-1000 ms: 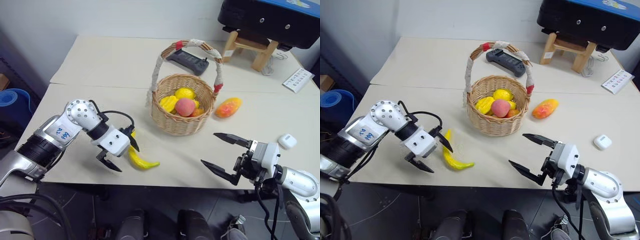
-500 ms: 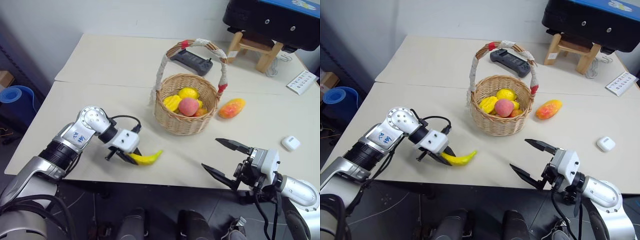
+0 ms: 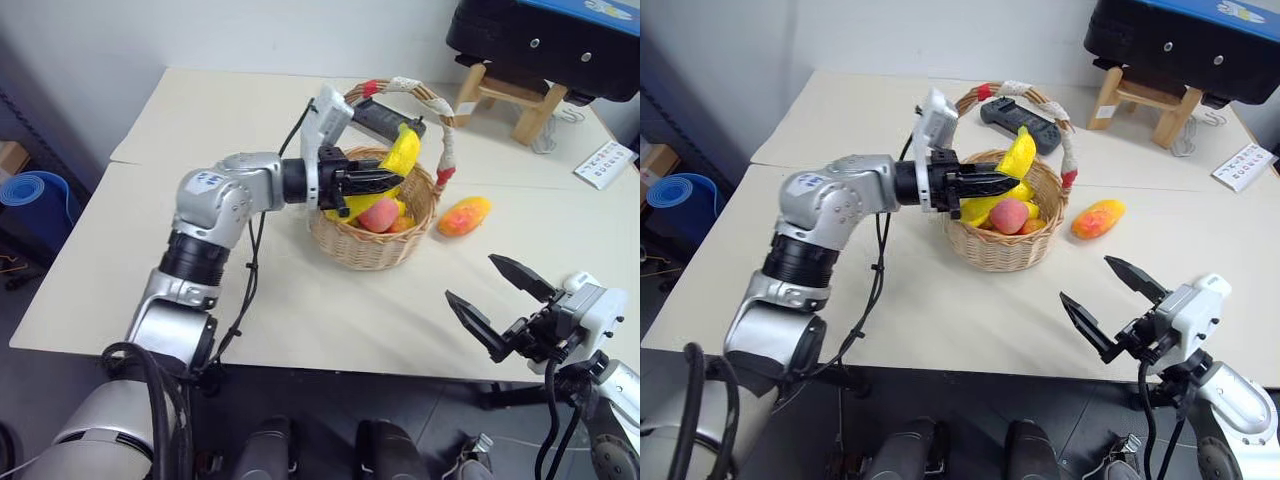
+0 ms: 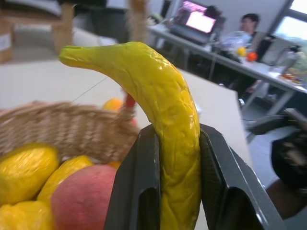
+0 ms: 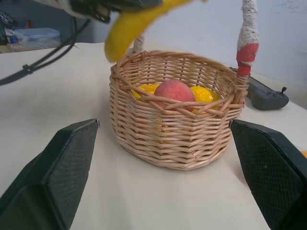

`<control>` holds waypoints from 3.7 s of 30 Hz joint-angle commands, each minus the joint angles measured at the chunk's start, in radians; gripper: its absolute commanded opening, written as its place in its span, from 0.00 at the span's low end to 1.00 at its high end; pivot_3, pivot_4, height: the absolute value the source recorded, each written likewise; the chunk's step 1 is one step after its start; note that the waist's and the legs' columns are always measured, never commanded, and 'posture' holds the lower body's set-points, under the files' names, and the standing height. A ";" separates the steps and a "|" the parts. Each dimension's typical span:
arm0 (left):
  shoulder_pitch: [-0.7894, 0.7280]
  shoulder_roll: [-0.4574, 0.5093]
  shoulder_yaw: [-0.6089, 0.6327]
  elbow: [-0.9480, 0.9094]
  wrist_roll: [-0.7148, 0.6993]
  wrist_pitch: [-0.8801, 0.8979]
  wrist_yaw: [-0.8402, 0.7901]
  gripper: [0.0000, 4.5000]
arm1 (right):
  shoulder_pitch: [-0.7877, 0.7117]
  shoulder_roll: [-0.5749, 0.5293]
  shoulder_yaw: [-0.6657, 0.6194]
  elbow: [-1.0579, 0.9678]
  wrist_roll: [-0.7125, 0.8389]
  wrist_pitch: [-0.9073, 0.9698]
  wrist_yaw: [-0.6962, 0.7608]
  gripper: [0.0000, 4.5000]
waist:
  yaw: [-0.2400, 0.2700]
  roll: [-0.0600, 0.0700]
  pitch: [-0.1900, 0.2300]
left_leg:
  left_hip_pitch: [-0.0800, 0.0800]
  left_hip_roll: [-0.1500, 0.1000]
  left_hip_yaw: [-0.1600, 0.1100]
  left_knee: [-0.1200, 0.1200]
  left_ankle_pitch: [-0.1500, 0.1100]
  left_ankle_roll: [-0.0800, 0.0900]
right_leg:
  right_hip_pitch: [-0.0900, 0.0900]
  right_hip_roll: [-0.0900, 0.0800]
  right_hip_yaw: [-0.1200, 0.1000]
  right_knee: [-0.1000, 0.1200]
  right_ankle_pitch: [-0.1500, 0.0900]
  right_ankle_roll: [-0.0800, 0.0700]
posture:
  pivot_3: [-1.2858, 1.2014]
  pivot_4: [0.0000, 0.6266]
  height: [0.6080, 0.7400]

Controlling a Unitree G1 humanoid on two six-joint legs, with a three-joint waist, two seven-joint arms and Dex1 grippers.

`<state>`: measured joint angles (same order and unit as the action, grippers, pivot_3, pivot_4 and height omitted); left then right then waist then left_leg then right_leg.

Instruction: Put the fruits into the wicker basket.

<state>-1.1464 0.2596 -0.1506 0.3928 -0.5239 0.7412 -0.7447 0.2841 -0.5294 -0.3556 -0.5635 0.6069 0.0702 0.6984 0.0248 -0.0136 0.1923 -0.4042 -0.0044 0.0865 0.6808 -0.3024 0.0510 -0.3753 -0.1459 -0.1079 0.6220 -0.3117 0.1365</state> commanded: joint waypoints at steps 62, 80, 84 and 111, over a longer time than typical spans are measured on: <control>0.499 0.358 0.333 -0.358 -0.090 -0.358 -0.377 0.99 | -1.321 0.089 0.035 1.083 -0.137 0.868 -0.775 1.00 | -0.054 0.005 0.001 | -0.004 0.000 0.007 -0.013 0.002 -0.002 | -0.015 -0.003 0.000 0.006 0.002 0.001 | 0.52 0.24 1.00; 0.466 0.338 0.312 -0.342 -0.082 -0.373 -0.373 1.00 | -1.284 0.174 0.028 1.061 -0.217 0.969 -0.784 0.56 | -0.055 0.005 0.001 | -0.003 0.000 0.007 -0.015 0.003 -0.003 | -0.016 -0.002 0.000 0.006 0.002 0.001 | 0.52 0.24 1.00; 0.474 0.347 0.320 -0.354 -0.088 -0.367 -0.374 1.00 | -1.205 0.115 0.004 0.884 -0.184 1.032 -0.727 0.56 | -0.052 0.005 0.001 | -0.003 0.000 0.007 -0.015 0.003 -0.003 | -0.016 -0.002 0.000 0.006 0.002 0.001 | 0.52 0.24 1.00; 0.641 0.433 0.382 -0.434 -0.101 -0.368 -0.377 1.00 | -1.078 0.176 0.279 0.185 0.087 1.110 -0.563 0.77 | -0.039 0.005 0.001 | -0.003 0.000 0.008 -0.015 0.003 -0.004 | -0.017 -0.003 -0.001 0.005 0.004 0.000 | 0.52 0.24 1.00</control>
<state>-0.5042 0.6839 0.2008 0.0041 -0.6048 0.3750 -1.1347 -0.7870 -0.3502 -0.0814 -0.3838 0.7348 1.2145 0.1540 -0.0141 -0.0083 0.1931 -0.4070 -0.0043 0.0936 0.6657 -0.2993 0.0474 -0.3921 -0.1491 -0.1093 0.6275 -0.3075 0.1373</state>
